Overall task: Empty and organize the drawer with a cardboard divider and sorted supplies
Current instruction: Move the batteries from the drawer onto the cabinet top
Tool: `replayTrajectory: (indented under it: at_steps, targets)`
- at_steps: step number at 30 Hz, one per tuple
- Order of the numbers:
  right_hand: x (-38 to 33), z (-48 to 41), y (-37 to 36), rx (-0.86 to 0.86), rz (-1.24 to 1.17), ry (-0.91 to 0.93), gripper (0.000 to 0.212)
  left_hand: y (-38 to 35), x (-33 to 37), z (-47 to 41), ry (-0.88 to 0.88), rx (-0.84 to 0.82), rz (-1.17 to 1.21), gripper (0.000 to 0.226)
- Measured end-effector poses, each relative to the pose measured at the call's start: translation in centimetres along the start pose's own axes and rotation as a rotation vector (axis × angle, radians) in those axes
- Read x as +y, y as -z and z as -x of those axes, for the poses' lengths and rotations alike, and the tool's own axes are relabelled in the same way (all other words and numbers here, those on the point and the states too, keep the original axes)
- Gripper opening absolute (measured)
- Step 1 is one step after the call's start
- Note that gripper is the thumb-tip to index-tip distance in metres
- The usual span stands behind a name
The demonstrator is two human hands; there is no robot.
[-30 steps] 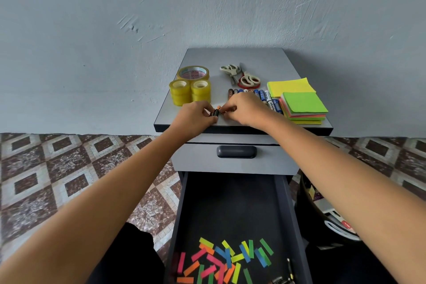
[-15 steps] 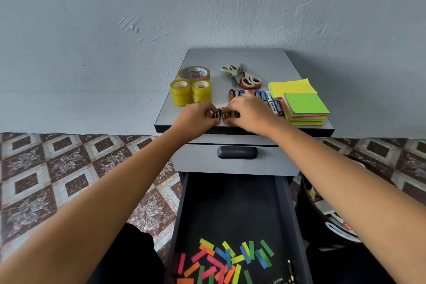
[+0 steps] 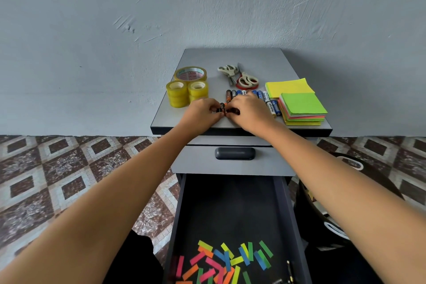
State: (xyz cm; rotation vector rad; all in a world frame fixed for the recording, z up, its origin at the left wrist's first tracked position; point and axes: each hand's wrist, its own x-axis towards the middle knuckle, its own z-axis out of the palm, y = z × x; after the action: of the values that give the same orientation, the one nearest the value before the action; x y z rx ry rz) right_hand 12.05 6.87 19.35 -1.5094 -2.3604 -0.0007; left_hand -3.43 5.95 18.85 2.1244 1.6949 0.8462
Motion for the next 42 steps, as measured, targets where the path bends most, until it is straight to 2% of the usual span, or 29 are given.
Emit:
replayTrajectory:
  at_steps: [27,36,39,42]
  targets:
    - [0.0,0.1,0.1,0.072,-0.024,-0.012,0.030,0.8,-0.4,0.5,0.004,0.001,0.044,0.032]
    - [0.6,7.7,0.7,0.169,-0.286,0.027,0.025,0.0,0.7,7.1,-0.154,0.182,0.055,0.023]
    - [1.4,11.9,0.0,0.061,-0.330,-0.005,0.023,-2.6,0.4,10.2,-0.170,0.105,0.079,0.022]
    - [2.6,16.1,-2.1,-0.124,-0.335,-0.077,0.024,-6.2,-0.4,13.0,-0.122,-0.122,0.098,0.024]
